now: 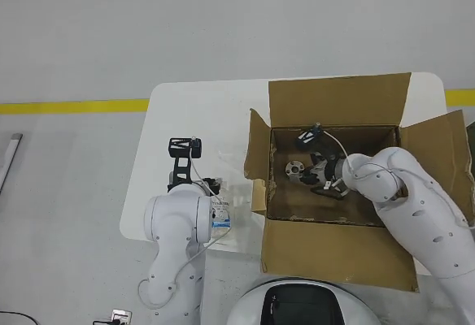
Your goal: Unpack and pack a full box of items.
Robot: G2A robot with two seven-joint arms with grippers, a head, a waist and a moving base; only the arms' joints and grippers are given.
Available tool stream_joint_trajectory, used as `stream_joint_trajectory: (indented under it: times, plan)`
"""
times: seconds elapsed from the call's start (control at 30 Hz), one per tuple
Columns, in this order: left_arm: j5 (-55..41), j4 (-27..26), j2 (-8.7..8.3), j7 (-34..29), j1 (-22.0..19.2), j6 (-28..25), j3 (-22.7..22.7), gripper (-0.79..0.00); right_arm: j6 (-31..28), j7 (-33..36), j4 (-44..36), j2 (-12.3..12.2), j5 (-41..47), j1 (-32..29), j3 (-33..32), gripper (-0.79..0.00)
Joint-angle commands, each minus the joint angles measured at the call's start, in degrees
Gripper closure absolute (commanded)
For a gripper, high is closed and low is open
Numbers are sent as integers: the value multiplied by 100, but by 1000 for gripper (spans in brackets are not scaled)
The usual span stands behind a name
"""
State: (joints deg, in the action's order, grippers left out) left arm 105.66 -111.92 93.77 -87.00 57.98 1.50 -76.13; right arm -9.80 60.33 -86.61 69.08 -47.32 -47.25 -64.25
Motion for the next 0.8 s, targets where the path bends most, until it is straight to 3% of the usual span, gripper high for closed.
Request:
stream_joint_trajectory:
  times: [0.0,0.23,0.37,0.77]
  plan:
    - [0,0,0,0,0,0,0,-785,-8,-27,90,14,-103,62,108,-714]
    - [0,0,0,0,0,0,0,-785,44,-252,452,84,-380,280,452,-723]
    - [0,0,0,0,0,0,0,-785,84,-466,621,122,-508,342,594,-631]
    - [0,0,0,0,0,0,0,-785,198,-653,773,194,-640,372,807,-465]
